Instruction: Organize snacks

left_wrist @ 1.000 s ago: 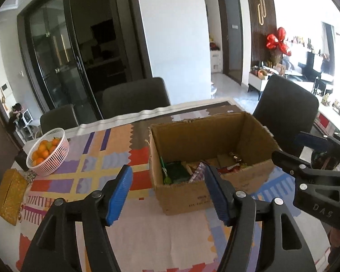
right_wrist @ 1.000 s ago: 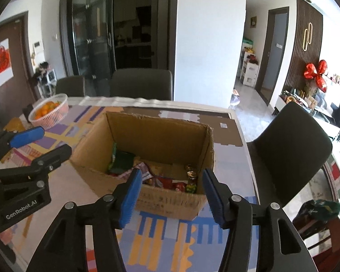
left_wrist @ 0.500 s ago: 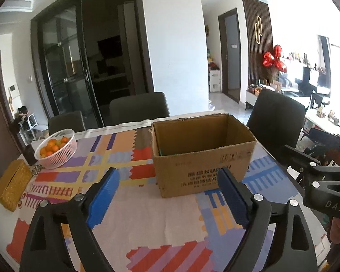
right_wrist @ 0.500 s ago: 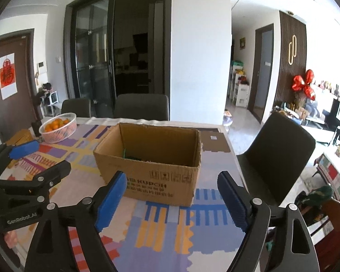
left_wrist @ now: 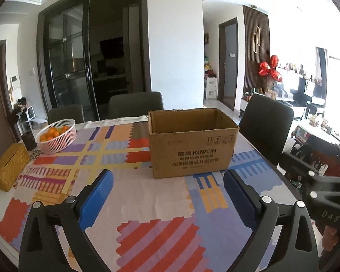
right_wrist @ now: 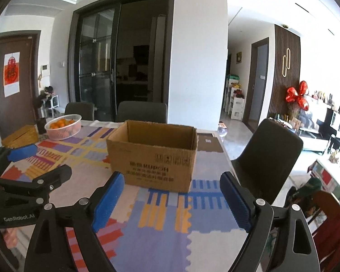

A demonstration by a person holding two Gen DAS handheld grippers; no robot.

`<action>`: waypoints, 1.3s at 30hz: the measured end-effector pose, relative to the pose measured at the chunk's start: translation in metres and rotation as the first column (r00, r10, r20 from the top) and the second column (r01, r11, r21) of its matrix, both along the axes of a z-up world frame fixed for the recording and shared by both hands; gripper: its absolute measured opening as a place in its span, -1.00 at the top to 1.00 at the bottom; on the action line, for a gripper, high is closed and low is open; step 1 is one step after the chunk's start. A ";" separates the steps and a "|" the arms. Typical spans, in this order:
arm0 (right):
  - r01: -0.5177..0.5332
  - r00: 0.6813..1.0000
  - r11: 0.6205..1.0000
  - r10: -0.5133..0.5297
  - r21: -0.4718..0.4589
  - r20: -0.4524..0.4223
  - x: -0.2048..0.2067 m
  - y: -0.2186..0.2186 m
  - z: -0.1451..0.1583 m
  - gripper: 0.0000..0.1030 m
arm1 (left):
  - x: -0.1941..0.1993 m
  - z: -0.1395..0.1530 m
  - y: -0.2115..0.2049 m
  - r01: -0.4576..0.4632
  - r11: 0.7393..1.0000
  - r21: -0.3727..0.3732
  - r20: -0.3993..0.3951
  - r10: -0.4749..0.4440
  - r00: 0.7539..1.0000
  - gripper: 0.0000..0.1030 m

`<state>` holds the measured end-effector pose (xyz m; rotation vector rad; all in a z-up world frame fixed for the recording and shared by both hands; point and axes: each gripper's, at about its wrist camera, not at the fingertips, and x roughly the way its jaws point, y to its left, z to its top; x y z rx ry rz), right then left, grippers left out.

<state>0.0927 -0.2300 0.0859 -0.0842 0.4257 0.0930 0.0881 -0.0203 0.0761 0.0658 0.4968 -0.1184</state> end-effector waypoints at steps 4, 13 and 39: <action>0.015 1.000 1.000 -0.015 0.008 -0.003 -0.014 -0.002 -0.005 -0.69 | -0.011 -0.002 -0.005 -0.010 1.000 0.027 0.025 0.010 1.000 -0.97; 0.057 0.998 0.997 -0.056 0.052 -0.023 -0.033 -0.012 -0.015 -0.69 | -0.029 -0.002 -0.006 -0.008 1.000 0.007 0.042 0.008 0.999 -0.99; 0.069 0.998 0.996 -0.069 0.062 -0.001 -0.052 -0.017 -0.008 -0.69 | -0.046 0.011 -0.003 -0.029 0.999 -0.014 0.089 0.030 0.996 -1.00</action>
